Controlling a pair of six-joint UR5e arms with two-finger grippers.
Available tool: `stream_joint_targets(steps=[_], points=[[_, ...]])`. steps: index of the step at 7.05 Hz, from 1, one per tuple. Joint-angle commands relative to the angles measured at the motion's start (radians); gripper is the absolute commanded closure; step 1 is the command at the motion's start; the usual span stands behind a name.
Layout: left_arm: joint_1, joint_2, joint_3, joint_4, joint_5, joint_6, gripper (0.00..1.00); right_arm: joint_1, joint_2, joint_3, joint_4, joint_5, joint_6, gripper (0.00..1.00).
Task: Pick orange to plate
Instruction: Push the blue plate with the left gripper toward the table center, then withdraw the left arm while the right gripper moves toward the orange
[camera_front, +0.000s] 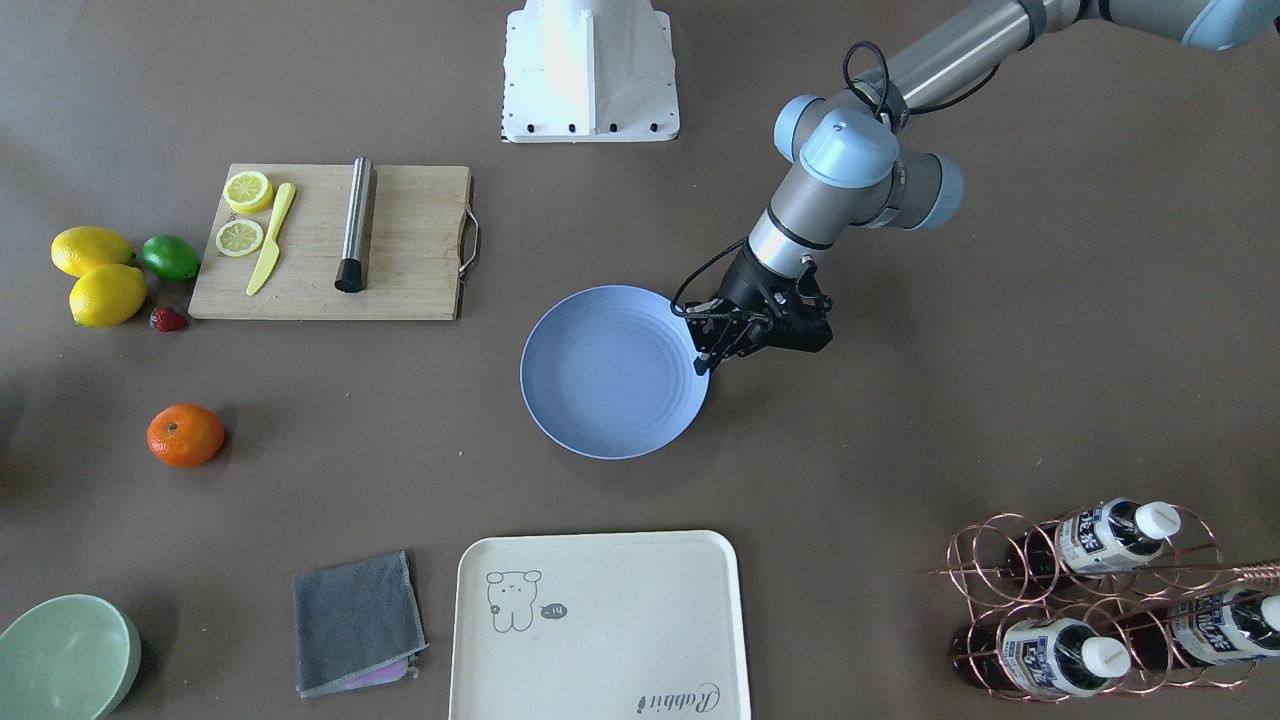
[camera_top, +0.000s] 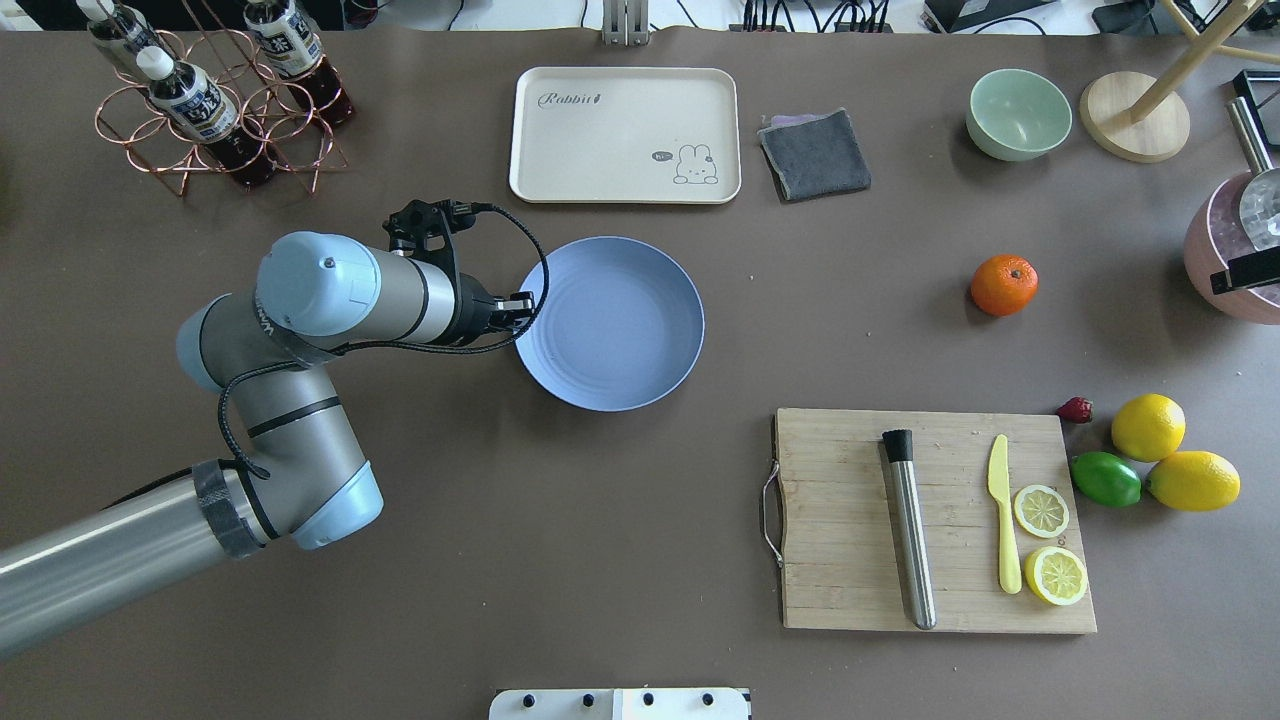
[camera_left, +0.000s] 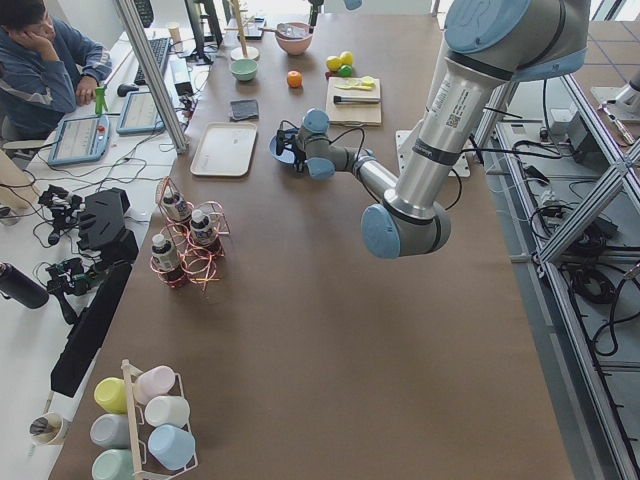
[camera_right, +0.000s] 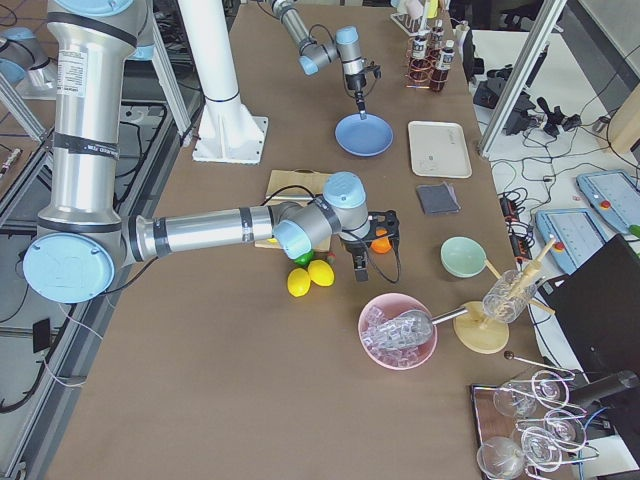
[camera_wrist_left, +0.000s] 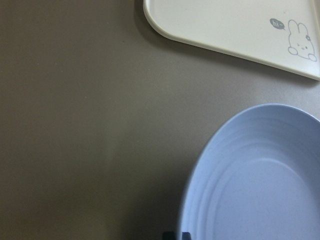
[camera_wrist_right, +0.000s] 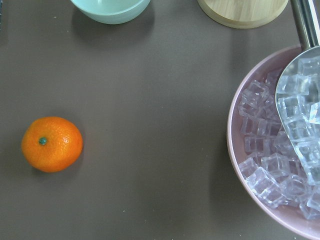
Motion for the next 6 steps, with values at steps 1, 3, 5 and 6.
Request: stream_joint_targets(steps=[1, 3, 5, 6], points=[[0.043, -0.023, 0.013, -0.005, 0.053, -0.002, 1.0, 0.0, 0.001, 0.0, 0.001, 0.0, 0.0, 0.0], [0.046, -0.013, 0.007, -0.004, 0.052, 0.003, 0.03, -0.005, 0.032, -0.002, -0.003, 0.002, 0.0, 0.0], [-0.033, 0.106, -0.083, 0.004, -0.014, 0.033, 0.02, -0.044, 0.091, -0.008, -0.017, -0.012, 0.014, 0.0], [-0.137, 0.238, -0.162, 0.004, -0.128, 0.134, 0.02, -0.066, 0.137, -0.009, -0.061, -0.038, 0.033, 0.0]])
